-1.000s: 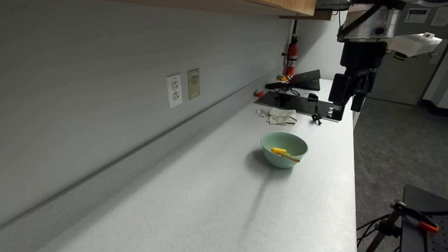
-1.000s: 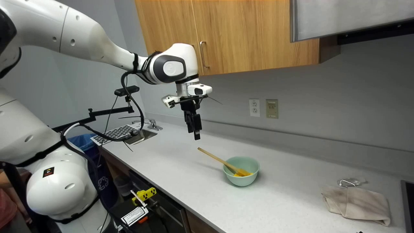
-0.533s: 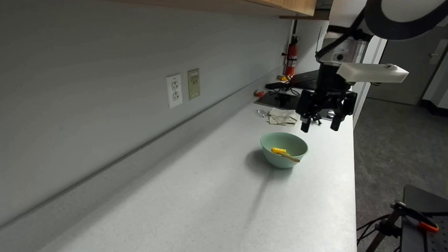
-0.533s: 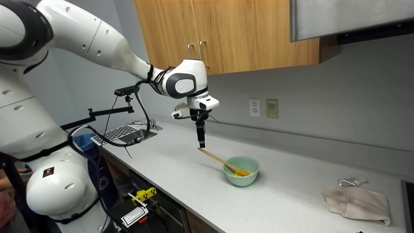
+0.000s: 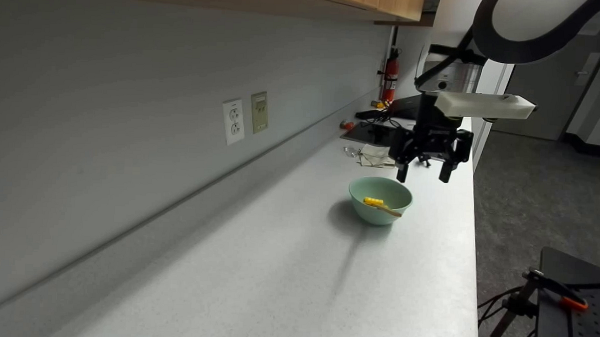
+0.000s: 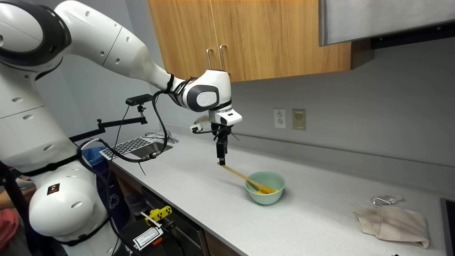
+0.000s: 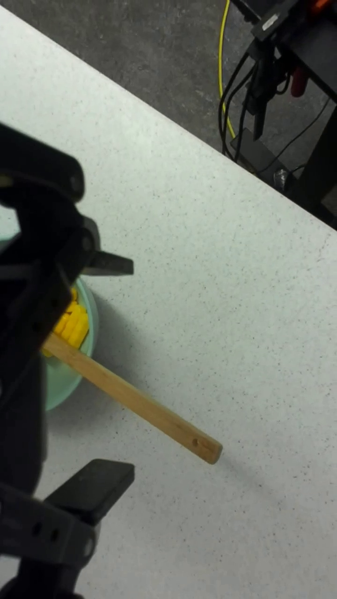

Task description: Use the wooden spatula to stir the contents in the green bowl

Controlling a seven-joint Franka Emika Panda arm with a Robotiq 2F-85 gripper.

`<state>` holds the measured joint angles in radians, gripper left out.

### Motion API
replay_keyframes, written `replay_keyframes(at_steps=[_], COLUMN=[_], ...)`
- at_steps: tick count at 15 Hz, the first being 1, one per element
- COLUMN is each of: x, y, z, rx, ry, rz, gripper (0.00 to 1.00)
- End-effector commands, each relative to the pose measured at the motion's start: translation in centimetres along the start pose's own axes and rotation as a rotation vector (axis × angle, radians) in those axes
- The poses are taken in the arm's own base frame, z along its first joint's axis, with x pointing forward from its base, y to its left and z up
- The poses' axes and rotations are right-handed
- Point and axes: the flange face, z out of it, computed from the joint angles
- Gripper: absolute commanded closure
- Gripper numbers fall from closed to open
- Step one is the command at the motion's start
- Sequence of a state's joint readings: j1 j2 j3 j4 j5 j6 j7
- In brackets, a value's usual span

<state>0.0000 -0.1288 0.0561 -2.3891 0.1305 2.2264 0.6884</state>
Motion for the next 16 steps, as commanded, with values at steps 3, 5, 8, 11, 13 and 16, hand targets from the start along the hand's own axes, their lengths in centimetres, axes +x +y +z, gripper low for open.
replay_keyframes(at_steps=[3, 5, 8, 11, 13, 16], x=[-0.3, 0.1, 1.1, 2.5, 3.3, 4.1], y=[-1.5, -1.7, -1.4, -1.0, -0.9, -1.1], z=[1.8, 2.6, 3.7, 4.7, 5.4, 6.6], rx=[0.073, 0.114, 0.164, 0.208, 0.230, 0.248], ry=[-0.109, -0.136, -0.181, -0.245, -0.273, -0.304], rz=[0.048, 0.114, 0.192, 0.286, 0.329, 0.375], gripper=[0.00, 0.00, 0.00, 0.00, 0.00, 0.00])
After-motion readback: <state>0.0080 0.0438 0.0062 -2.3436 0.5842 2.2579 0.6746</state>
